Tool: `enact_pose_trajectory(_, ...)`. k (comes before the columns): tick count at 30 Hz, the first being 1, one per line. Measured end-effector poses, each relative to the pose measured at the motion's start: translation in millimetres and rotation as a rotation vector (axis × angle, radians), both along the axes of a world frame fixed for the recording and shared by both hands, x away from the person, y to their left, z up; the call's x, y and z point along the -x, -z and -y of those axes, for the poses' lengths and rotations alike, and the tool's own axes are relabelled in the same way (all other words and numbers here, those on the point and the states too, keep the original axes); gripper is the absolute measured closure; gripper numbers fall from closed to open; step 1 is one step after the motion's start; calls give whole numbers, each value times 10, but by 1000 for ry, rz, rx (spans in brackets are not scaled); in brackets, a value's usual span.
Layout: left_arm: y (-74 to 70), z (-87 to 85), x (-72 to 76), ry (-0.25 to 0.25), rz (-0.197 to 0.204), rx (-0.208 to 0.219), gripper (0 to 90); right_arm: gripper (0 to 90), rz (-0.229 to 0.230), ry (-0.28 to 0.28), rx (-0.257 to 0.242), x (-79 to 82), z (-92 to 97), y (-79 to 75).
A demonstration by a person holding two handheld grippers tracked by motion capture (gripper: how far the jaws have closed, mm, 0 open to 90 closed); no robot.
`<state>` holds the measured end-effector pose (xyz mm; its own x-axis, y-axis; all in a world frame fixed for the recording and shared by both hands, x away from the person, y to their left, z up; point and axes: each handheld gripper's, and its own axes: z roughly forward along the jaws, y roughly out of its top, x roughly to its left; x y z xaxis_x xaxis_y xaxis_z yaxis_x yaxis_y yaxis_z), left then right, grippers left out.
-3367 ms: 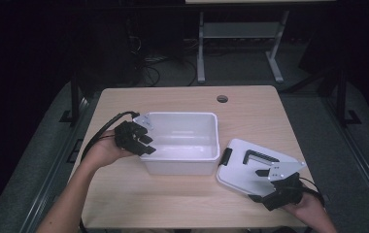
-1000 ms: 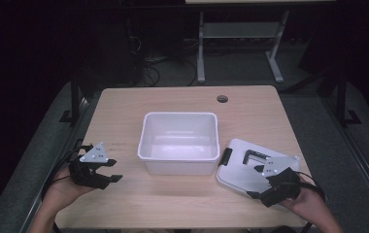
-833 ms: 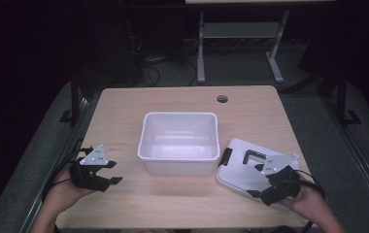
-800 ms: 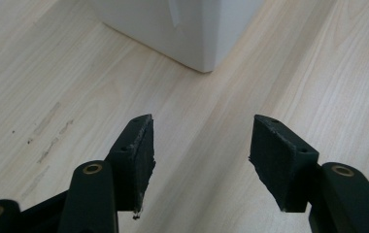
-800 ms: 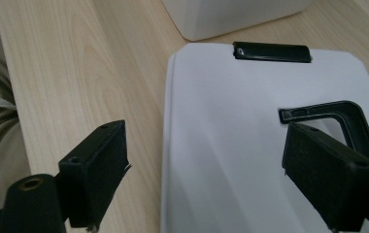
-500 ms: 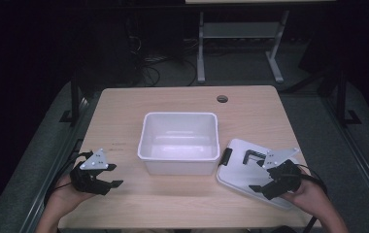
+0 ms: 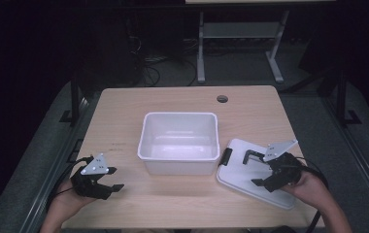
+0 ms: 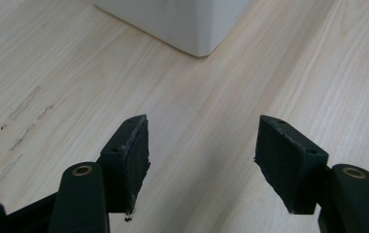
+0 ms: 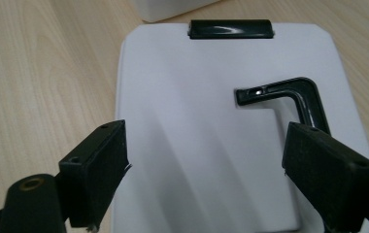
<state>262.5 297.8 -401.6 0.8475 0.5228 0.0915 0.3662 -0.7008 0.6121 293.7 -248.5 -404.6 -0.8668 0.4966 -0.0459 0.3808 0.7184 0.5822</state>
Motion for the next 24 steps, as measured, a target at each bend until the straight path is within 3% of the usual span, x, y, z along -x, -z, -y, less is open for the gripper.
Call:
enact_pose_trajectory(20,67,11,26,-4,10,6,356,173,-29,41,32,-310,108,-2)
enact_pose_trajectory(24,71,-3,32,-8,8,9,356,234,-40,43,26,-374,140,38)
